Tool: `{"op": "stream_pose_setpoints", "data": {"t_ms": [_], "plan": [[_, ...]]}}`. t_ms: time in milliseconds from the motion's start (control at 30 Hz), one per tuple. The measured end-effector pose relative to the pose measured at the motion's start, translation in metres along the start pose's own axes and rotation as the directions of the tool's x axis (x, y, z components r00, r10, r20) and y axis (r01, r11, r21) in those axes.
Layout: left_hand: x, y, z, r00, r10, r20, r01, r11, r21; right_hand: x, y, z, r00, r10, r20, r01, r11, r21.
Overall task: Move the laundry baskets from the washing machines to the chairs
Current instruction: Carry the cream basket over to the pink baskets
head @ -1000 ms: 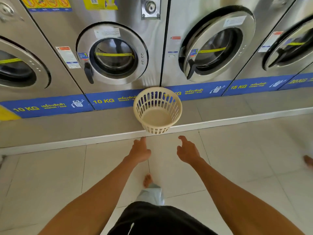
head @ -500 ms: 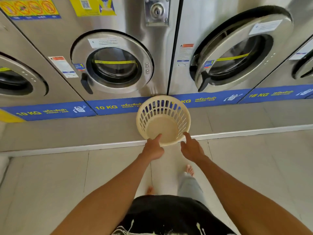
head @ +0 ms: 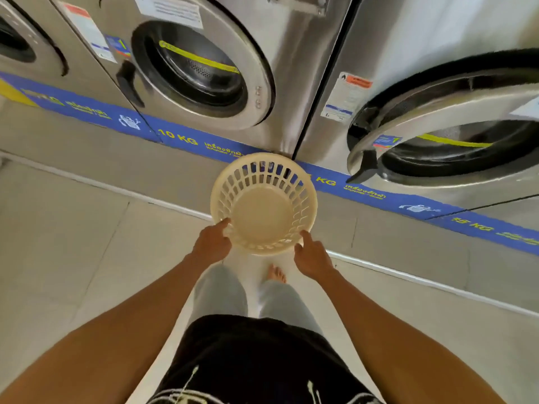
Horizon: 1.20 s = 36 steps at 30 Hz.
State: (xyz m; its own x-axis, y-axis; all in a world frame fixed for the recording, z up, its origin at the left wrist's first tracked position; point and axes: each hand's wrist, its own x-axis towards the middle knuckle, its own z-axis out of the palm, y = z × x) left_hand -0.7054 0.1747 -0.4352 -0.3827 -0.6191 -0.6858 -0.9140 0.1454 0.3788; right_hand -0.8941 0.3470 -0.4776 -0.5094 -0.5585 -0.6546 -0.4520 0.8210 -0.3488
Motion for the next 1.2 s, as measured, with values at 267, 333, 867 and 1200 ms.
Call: {"op": "stream_pose_setpoints", "data": {"t_ms": [267,333,867,1200], "plan": [[0.017,0.022,0.021,0.982,-0.17,0.078,0.175,0.982,-0.073,0.064,0.023,-0.009,0.988,0.069,0.141,-0.075,0.997,0.034],[0.03,0.021,0.026,0.974,-0.21,0.083,0.217,0.972,-0.091,0.081,0.026,-0.007,0.988,0.116,0.101,-0.127,0.986,0.105],[0.221,-0.053,0.095,0.893,-0.367,-0.26,0.359,0.93,-0.079,0.228,0.081,0.057,0.993,0.093,-0.073,-0.087,0.993,0.077],[0.237,-0.072,0.079,0.95,-0.233,-0.209,0.266,0.953,0.147,0.25,0.072,0.04,0.982,0.122,-0.142,-0.142,0.98,-0.142]]}}
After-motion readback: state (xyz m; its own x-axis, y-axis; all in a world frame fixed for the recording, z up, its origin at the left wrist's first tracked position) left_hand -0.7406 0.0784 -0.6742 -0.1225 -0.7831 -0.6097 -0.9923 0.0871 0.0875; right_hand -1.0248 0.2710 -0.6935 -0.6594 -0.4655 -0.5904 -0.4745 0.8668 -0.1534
